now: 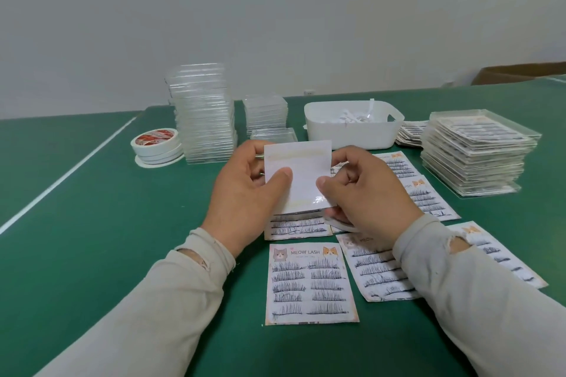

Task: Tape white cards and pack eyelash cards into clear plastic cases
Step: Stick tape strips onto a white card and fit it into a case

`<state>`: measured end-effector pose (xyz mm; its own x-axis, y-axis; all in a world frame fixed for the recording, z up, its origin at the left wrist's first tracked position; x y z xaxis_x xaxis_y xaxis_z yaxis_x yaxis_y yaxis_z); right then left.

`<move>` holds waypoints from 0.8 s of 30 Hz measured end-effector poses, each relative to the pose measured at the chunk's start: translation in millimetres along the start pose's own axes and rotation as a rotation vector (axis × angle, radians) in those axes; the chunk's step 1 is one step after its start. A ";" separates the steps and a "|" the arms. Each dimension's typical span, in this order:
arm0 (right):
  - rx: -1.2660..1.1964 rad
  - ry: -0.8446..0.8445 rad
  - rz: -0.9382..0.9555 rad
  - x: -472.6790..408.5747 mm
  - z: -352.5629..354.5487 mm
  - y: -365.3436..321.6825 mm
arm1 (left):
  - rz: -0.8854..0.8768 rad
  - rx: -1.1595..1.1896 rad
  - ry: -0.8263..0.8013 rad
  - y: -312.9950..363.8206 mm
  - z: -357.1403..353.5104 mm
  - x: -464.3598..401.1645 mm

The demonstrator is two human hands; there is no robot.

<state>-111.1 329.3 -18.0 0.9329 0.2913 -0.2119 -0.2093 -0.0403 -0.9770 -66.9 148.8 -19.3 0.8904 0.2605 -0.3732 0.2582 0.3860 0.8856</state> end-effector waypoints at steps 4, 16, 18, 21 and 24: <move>-0.048 -0.069 0.043 2.1 -3.9 -0.7 | 0.160 0.283 -0.120 0.3 -1.6 0.9; 0.030 -0.057 0.197 2.0 -3.4 0.0 | 0.255 0.384 -0.272 -3.9 -11.7 4.5; 0.188 -0.070 0.254 4.7 -4.5 -0.1 | 0.238 0.302 -0.223 -5.5 -11.1 5.4; 0.290 -0.055 0.291 5.2 -6.4 1.3 | 0.201 0.199 -0.164 -3.1 -10.1 6.0; 0.186 0.074 0.240 1.1 -3.7 -0.5 | 0.185 0.188 -0.166 -2.4 -8.7 4.8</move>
<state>-108.9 326.1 -17.8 0.8679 0.2240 -0.4434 -0.4695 0.0784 -0.8794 -66.5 156.8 -25.6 0.9739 0.1567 -0.1641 0.1368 0.1712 0.9757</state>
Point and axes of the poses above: each hand's wrist, its own x-axis away from the middle knuckle, its own z-axis out of the back of the hand, y = z × x, the point moved 2 cm from there along -x, towards the middle knuckle, and after that the axes turned 13 degrees about -x, right-handed, at the moved point
